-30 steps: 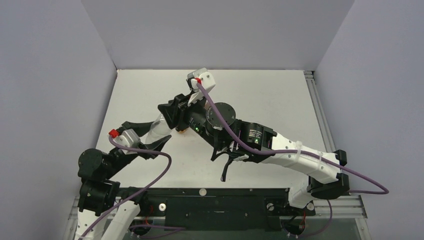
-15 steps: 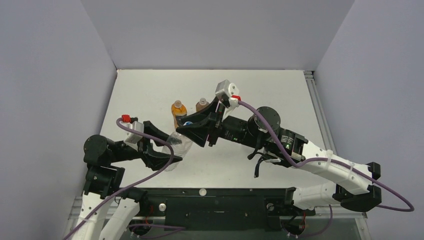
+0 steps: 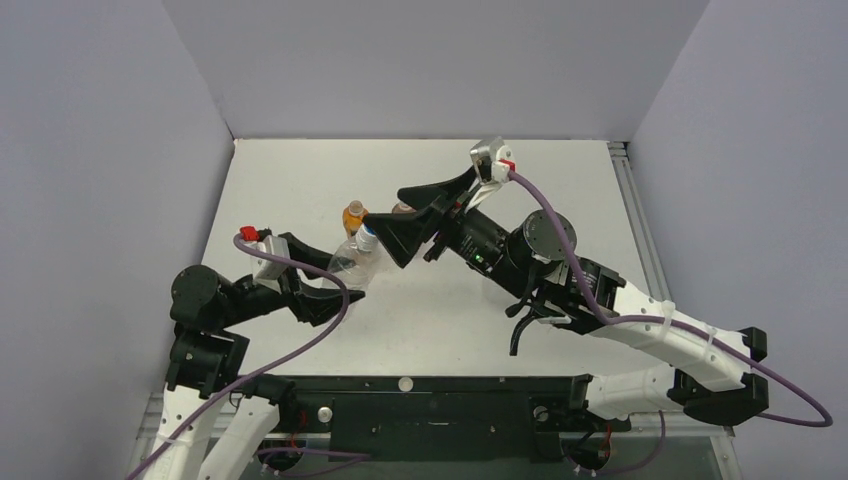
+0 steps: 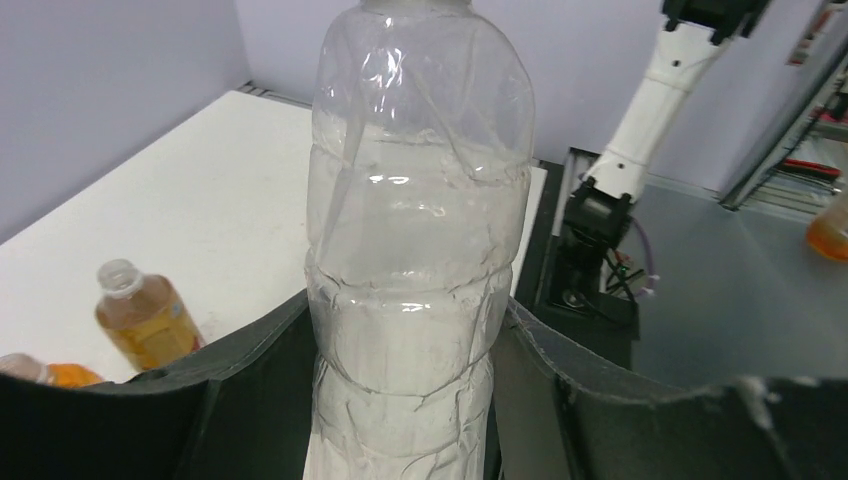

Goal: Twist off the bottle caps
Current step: Unscrew the bottle cap from the plastic bottle.

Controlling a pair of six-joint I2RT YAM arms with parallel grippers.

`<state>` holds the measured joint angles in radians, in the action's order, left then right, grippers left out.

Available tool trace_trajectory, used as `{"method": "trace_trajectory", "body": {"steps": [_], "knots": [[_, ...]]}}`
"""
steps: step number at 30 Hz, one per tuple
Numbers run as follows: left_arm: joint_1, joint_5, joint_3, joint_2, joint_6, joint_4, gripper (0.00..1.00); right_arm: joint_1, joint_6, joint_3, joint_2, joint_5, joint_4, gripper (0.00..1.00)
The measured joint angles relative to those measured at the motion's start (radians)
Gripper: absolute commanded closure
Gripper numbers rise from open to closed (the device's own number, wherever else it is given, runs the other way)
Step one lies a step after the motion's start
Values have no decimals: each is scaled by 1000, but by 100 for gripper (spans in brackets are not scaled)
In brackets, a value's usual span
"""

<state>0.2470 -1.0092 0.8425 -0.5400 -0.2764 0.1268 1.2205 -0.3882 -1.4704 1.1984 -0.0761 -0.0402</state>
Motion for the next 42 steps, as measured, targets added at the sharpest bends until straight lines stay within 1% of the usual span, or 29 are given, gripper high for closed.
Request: {"method": "trace_trajectory", "body": {"steps": [3,6,8,12,17,18,19,22,24,26,29,32,34,37,39,41,42], "knots": [[0,79,0,2,82,43,100,16,-21,-21,10,-164,-14,23],[0,146,0,2,146,77,100,48,-19,-85,56,-274,-47,23],[0,189,0,3,184,90,100,71,-16,-149,106,-324,-77,24],[0,278,0,6,247,109,100,103,-13,-274,210,-393,-146,29],[0,341,0,11,289,121,100,110,-17,-321,276,-455,-201,34],[0,350,0,15,292,123,100,110,-17,-322,283,-465,-208,34],[0,354,0,18,294,124,100,110,-18,-322,288,-473,-215,37],[0,367,0,28,302,125,100,109,-21,-322,292,-488,-230,47],[0,374,0,30,307,125,100,109,-27,-323,292,-493,-231,51],[0,378,0,29,311,126,100,108,-32,-324,292,-493,-230,52],[0,382,0,29,312,127,100,107,-41,-324,292,-491,-230,49],[0,386,0,29,314,131,100,107,-48,-324,294,-481,-230,40],[0,388,0,29,314,134,100,103,-50,-325,299,-473,-230,39],[0,391,0,27,314,135,100,101,-52,-325,310,-462,-230,41],[0,392,0,26,314,136,100,96,-55,-325,316,-453,-231,46],[0,392,0,26,314,138,100,89,-63,-325,320,-444,-231,59],[0,392,0,26,314,140,100,88,-65,-325,321,-441,-231,62]]}}
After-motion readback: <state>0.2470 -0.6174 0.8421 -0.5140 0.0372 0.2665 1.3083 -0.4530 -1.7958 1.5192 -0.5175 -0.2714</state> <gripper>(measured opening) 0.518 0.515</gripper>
